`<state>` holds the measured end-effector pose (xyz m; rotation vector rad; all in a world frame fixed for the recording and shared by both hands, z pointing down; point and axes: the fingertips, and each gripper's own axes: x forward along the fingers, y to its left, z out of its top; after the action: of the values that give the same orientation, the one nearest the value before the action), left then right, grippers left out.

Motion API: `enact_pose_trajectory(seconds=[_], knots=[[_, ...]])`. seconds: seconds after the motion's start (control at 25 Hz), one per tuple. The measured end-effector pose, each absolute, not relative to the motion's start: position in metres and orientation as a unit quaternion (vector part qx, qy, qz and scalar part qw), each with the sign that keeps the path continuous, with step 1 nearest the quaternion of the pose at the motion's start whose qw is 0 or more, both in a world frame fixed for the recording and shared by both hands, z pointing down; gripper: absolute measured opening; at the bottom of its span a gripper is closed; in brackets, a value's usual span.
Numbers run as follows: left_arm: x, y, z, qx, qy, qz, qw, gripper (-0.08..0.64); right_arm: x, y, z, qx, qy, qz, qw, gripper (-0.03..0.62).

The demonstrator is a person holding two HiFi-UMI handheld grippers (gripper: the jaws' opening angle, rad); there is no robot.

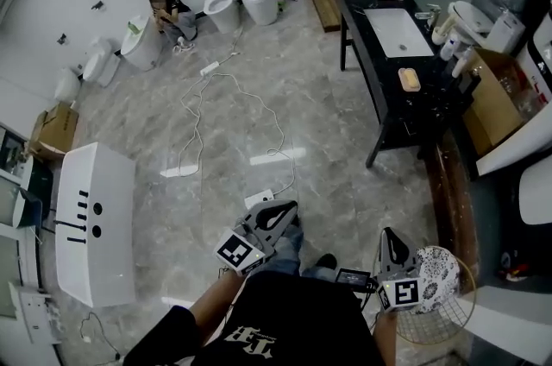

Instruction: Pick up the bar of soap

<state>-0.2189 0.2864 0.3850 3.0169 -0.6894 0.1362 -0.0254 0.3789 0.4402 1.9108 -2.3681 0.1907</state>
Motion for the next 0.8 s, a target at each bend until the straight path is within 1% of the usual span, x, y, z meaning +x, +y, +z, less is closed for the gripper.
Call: enact_pose_trajectory(seconds=[0.2, 0.44, 0.8], knots=[[-0.190, 0.264, 0.381, 0.976, -0.211, 0.044, 0.013, 0.009, 0.002, 0.353, 0.447, 0.631, -0.772, 0.066, 0.037, 0.009], [-0.162, 0.218, 0.390, 0.982, -0.183, 0.034, 0.021, 0.009, 0.024, 0.318, 0.448, 0.649, -0.757, 0.064, 0.043, 0.009], [-0.113, 0.080, 0.389, 0.991, -0.132, -0.007, 0.023, 0.009, 0.065, 0.206, 0.443, 0.697, -0.711, 0.053, 0.082, 0.011]])
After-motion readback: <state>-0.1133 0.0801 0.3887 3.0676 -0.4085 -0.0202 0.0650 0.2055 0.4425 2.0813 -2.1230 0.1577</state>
